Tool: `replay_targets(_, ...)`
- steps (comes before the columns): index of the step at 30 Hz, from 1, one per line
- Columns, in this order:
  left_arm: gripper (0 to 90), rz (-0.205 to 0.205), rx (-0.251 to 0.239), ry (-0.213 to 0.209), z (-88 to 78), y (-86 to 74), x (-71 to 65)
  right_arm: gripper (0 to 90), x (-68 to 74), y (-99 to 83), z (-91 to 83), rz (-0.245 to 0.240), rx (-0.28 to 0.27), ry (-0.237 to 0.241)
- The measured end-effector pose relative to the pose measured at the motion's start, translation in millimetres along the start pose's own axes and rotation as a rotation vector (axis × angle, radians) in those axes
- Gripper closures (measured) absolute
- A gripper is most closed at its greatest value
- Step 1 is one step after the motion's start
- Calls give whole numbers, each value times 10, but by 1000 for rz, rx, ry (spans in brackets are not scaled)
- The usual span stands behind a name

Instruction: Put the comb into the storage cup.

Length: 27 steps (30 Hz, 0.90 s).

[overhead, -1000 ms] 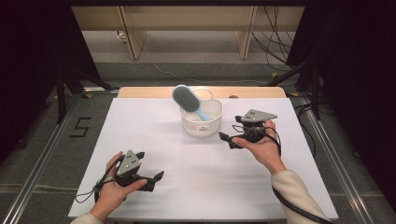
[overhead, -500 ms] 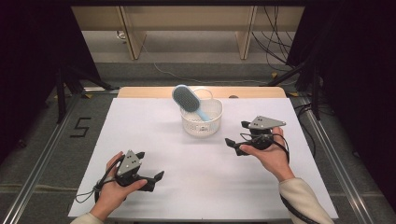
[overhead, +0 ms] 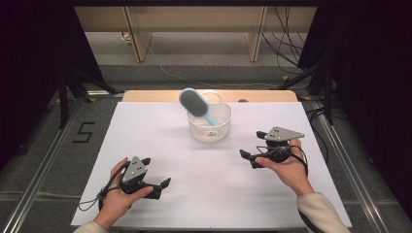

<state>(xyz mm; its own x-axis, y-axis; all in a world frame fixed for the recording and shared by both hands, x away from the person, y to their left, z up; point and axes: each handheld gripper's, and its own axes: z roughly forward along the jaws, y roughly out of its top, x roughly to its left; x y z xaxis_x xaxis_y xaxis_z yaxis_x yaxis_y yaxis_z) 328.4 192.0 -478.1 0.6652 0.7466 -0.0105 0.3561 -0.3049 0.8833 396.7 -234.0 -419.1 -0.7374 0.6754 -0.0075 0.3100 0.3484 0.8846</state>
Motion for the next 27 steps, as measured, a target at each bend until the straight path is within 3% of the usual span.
replay_targets(27,0,0,0,4,1,-3,5,76,32,-192,-259,0,0,-5)
